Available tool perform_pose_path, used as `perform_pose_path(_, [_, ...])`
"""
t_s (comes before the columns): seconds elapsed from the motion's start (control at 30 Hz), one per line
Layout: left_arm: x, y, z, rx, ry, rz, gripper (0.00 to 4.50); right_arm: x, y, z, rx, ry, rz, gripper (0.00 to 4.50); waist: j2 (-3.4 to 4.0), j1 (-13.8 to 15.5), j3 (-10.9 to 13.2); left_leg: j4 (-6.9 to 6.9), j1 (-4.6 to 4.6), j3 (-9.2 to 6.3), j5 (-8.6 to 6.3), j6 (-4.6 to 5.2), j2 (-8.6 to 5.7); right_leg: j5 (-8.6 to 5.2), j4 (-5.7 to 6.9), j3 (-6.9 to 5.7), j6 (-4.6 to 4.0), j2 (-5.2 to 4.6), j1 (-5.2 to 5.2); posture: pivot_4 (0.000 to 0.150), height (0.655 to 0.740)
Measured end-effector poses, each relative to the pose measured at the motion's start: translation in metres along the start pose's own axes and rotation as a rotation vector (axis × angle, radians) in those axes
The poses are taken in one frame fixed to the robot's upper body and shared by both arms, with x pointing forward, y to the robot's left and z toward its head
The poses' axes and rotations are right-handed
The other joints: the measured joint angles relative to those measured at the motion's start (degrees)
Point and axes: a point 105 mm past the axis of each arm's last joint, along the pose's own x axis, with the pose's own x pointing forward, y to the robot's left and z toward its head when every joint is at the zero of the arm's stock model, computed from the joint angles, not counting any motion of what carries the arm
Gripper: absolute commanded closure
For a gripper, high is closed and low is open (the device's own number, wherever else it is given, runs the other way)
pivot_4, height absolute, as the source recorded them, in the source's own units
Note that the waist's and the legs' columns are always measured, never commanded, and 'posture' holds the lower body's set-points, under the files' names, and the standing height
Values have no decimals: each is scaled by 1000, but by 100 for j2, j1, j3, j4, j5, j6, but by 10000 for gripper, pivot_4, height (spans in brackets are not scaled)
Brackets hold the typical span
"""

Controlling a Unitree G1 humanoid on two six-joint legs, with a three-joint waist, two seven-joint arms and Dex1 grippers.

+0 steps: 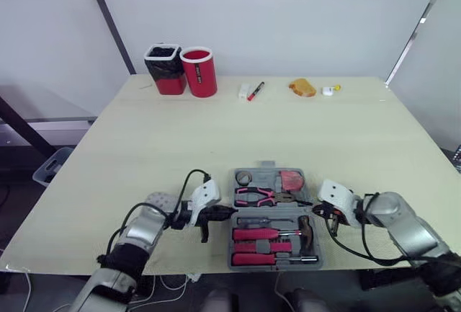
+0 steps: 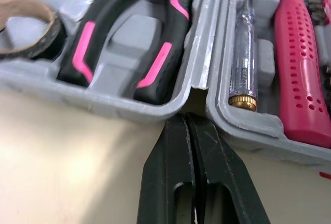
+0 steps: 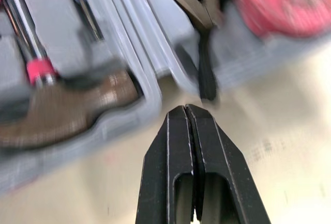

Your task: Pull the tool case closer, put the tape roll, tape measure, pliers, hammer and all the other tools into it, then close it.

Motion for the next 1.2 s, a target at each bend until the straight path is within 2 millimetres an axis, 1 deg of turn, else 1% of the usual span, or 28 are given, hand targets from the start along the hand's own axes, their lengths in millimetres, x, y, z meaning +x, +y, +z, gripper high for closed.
perform_pose_path(0.03, [-8, -1, -3, -18, -11, 17, 42007, -9, 0, -5, 26, -20, -16, 45000, -1, -8, 1, -5, -4, -5, 0, 0, 0, 1, -4, -4, 2, 0, -2, 1500, 7400])
perform_pose_path(0.1, [-30, -4, -13, -79, -30, 55, 36010, -27, 2, -17, 75, -46, -49, 39858, -1, -16, 3, -23, -3, -8, -1, 0, 1, 5, -13, -7, 11, -2, -3, 1500, 7400])
perform_pose_path(0.13, [-38, -4, -14, -100, -47, 73, 32493, -35, 3, -21, 97, -59, -67, 37496, 0, -14, 5, -27, -4, -9, -1, 0, 2, 5, -14, -7, 11, -4, -5, 1500, 7400])
perform_pose_path(0.17, [-45, -6, -14, -118, -65, 85, 28070, -41, 3, -25, 116, -67, -81, 33238, 0, -14, 5, -28, -2, -9, -1, -1, 3, 1, -15, -8, 7, -7, -3, 1500, 7400])
perform_pose_path(0.2, [-51, -7, -13, -128, -80, 91, 24887, -47, 4, -28, 128, -76, -94, 29600, 1, -12, 7, -27, -2, -9, -1, -1, 6, -4, -15, -8, -1, -11, -3, 1500, 7400])
perform_pose_path(0.23, [-58, -9, -13, -141, -99, 99, 19583, -56, 7, -30, 138, -87, -106, 24131, 2, -2, 8, -27, -2, -7, -1, -1, 6, -4, -16, -6, -2, -14, -4, 1500, 7400])
perform_pose_path(0.27, [-66, -11, -13, -156, -121, 112, 15198, -65, 10, -33, 153, -101, -116, 19767, 3, 11, 9, -27, 0, -6, -1, -1, 7, -5, -16, -5, -2, -17, -3, 1500, 7400])
perform_pose_path(0.3, [-74, -12, -15, -176, -134, 131, 11009, -75, 13, -36, 170, -110, -128, 14911, 2, 21, 9, -27, 4, -5, -1, -1, 7, -5, -16, -5, -1, -18, 0, 1500, 7400])
perform_pose_path(0.33, [-88, -12, -20, -206, -139, 163, 4179, -88, 15, -39, 195, -119, -149, 8056, -3, 27, 13, -26, 6, -4, 0, -1, 9, -6, -16, -4, 0, -19, 0, 1500, 7400])
perform_pose_path(0.37, [-99, -11, -23, -228, -142, 194, 157, -99, 18, -45, 219, -115, -167, 4027, -5, 30, 16, -26, 8, -4, 0, -1, 10, -16, -16, -4, 16, -21, 0, 1500, 7400])
perform_pose_path(0.4, [-116, -11, -26, -247, -135, 232, 0, -118, 20, -52, 242, -105, -200, 949, -6, 41, 21, -26, 8, -3, -1, -2, 10, -17, -16, -4, 19, -25, -1, 1500, 7400])
perform_pose_path(0.43, [-122, -11, -28, -254, -130, 251, 0, -125, 20, -56, 252, -92, -214, 949, -6, 41, 21, -26, 10, -3, -1, -2, 11, -17, -18, -5, 19, -26, -3, 1500, 7400])
perform_pose_path(0.47, [-133, -9, -28, -265, -133, 281, 0, -138, 21, -62, 268, -78, -238, 949, -7, 48, 24, -26, 10, -3, -1, -3, 11, -18, -19, -6, 20, -32, -4, 1500, 7400])
perform_pose_path(0.53, [-142, -5, -24, -266, -144, 308, 0, -150, 20, -63, 273, -78, -258, 949, -6, 46, 24, -26, 11, 1, -2, -3, 10, -19, -19, -7, 21, -39, -5, 1500, 7400])
perform_pose_path(0.67, [-139, -4, -13, -271, -174, 290, 0, -154, 23, -57, 291, -122, -233, 949, -14, 41, 29, -27, 11, 5, -2, -3, 12, -16, -19, -14, 16, -45, -6, 1500, 7400])
perform_pose_path(0.73, [-136, -4, 0, -259, -195, 267, 0, -154, 21, -52, 327, -163, -231, 949, -16, 42, 31, -27, 8, 5, -2, -3, 12, -6, -20, -15, 0, -45, -8, 1500, 7400])
perform_pose_path(0.83, [-128, -6, 19, -214, -215, 227, 0, -151, 15, -42, 363, -225, -232, 949, -15, 39, 34, -27, 6, 9, -2, -3, 10, -5, -20, -11, -2, -46, -6, 1500, 7400])
perform_pose_path(0.87, [-119, -9, 31, -187, -223, 191, 2433, -142, 12, -33, 398, -263, -198, 347, -17, 34, 35, -28, 7, 11, -1, -3, 10, -5, -20, -10, -2, -43, -5, 1500, 7400])
perform_pose_path(0.93, [-101, -18, 47, -152, -248, 104, 8641, -124, 8, -18, 418, -310, -138, 0, -19, 28, 40, -28, 8, 14, -1, -2, 9, -4, -19, -6, -2, -42, -6, 1500, 7400])
perform_pose_path(0.97, [-92, -23, 54, -142, -255, 60, 12657, -116, 6, -11, 428, -321, -108, 0, -18, 29, 41, -28, 8, 15, -1, -2, 6, -4, -18, -5, -2, -41, -6, 1500, 7400])
perform_pose_path(1.0, [-85, -27, 57, -136, -255, 25, 17913, -108, 4, -7, 434, -321, -78, 0, -19, 28, 41, -28, 9, 16, -1, -2, 4, -4, -18, -5, -2, -38, -5, 1500, 7400])
perform_pose_path(1.03, [-70, -35, 65, -117, -258, -48, 23084, -94, 0, 2, 432, -309, -22, 0, -17, 32, 42, -28, 7, 16, 0, -1, 1, -4, -18, -4, -2, -38, -6, 1500, 7400])
perform_pose_path(1.07, [-65, -39, 66, -111, -254, -82, 27829, -88, -1, 6, 435, -300, 5, 0, -18, 34, 42, -28, 6, 16, 0, -1, -6, -4, -19, -4, -2, -30, -6, 1500, 7400])
perform_pose_path(1.13, [-61, -42, 68, -105, -255, -104, 31463, -85, 0, 7, 437, -296, 21, 0, -18, 42, 42, -28, 1, 13, 0, -1, -7, -4, -20, -6, -3, -26, -8, 1500, 7400])
perform_pose_path(1.17, [-59, -44, 67, -100, -245, -127, 34352, -76, 0, 9, 448, -274, 49, 0, -19, 40, 42, -29, 3, 9, -1, -1, -6, -5, -21, -9, -3, -18, -5, 1500, 7400])
perform_pose_path(1.2, [-50, -48, 68, -81, -234, -174, 38218, -64, -6, 16, 445, -252, 72, 0, -12, 37, 48, -29, -5, 12, -1, -1, -8, -4, -21, -6, -4, -16, -12, 1500, 7400])
